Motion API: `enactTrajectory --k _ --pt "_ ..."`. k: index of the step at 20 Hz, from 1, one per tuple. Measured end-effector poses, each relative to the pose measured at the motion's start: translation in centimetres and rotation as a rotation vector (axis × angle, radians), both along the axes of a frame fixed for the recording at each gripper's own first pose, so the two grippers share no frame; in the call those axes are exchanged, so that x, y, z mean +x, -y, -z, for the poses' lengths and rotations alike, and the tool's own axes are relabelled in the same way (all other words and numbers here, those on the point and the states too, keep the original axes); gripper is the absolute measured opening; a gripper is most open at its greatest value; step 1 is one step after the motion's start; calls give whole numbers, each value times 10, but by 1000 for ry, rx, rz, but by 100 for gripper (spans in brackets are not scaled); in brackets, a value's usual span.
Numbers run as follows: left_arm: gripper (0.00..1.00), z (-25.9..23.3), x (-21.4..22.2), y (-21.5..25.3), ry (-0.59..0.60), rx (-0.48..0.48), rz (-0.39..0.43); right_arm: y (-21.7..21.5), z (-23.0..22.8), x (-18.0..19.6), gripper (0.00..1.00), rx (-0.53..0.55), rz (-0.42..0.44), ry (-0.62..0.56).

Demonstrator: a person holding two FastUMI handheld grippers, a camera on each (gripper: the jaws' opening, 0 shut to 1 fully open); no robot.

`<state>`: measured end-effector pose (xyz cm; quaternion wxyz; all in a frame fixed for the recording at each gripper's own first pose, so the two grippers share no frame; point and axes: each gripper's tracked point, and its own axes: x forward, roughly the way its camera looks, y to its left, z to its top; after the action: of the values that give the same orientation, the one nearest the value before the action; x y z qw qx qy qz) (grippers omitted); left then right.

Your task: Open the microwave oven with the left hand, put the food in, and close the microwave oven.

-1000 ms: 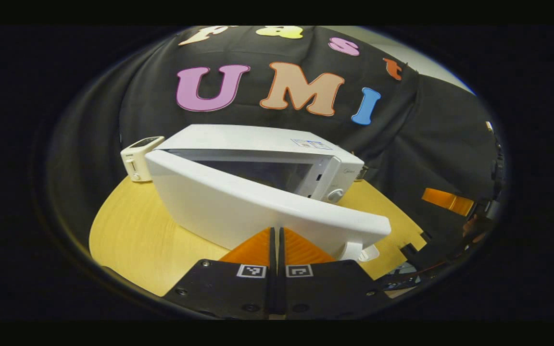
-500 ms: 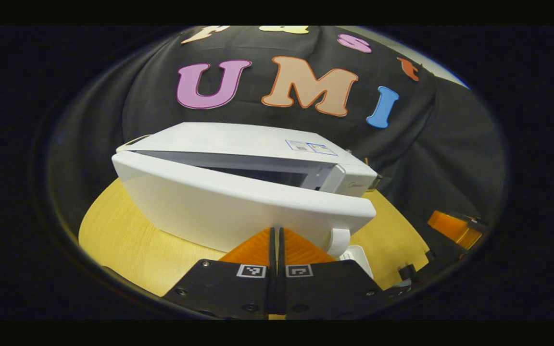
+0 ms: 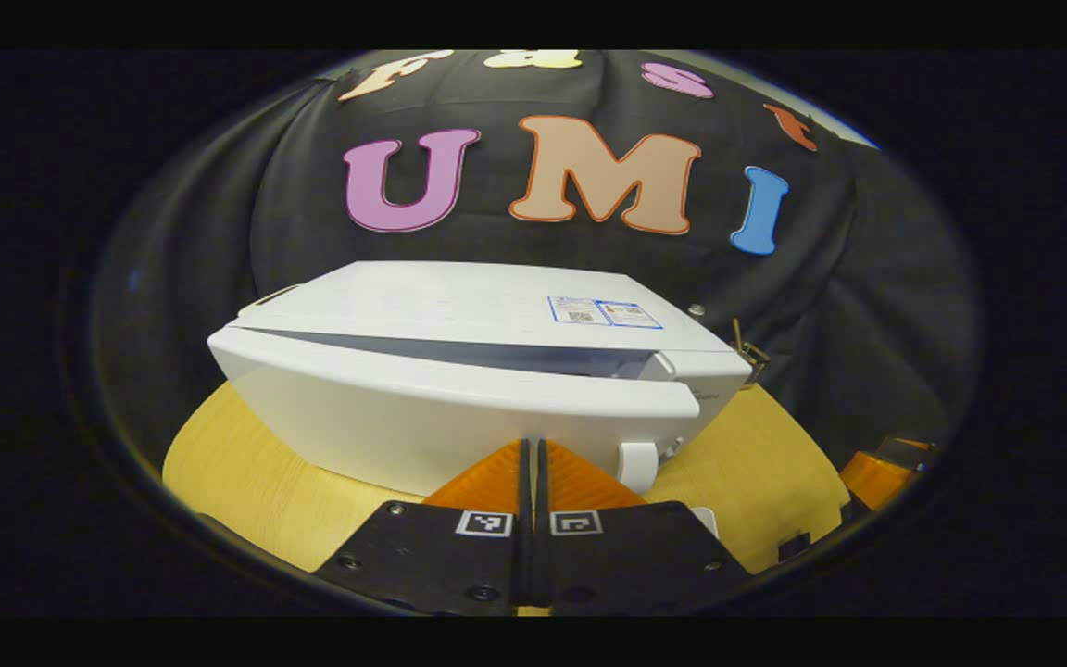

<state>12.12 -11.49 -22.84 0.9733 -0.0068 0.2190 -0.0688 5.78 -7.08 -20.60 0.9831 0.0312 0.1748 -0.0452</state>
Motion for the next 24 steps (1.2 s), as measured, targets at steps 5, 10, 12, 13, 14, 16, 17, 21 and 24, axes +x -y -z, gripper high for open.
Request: enactTrajectory --k 5,10,12,13,14,16,17,21,24 --pt "1 -1 15 0 10 -1 -43 9 2 -2 99 31 -8 -6" --pt "1 3 14 -1 -1 -9 -57 22 4 -5 99 50 29 -4" --pt "1 2 15 -1 3 -11 -55 27 4 -6 92 56 52 -2" --pt "1 1 15 -1 7 -14 -53 29 4 -6 92 57 62 -7" --pt "1 2 15 -1 6 -22 -54 29 5 -6 99 59 71 -9" --pt "0 0 17 -1 12 -39 -59 32 4 -6 99 59 83 -6" --pt "0 0 16 -1 15 -47 -63 34 2 -6 99 55 93 0" --pt "1 -5 25 -6 50 -40 -69 39 14 -5 99 55 115 16" --pt "0 -8 26 -4 45 -61 -38 41 11 -7 99 43 117 24"
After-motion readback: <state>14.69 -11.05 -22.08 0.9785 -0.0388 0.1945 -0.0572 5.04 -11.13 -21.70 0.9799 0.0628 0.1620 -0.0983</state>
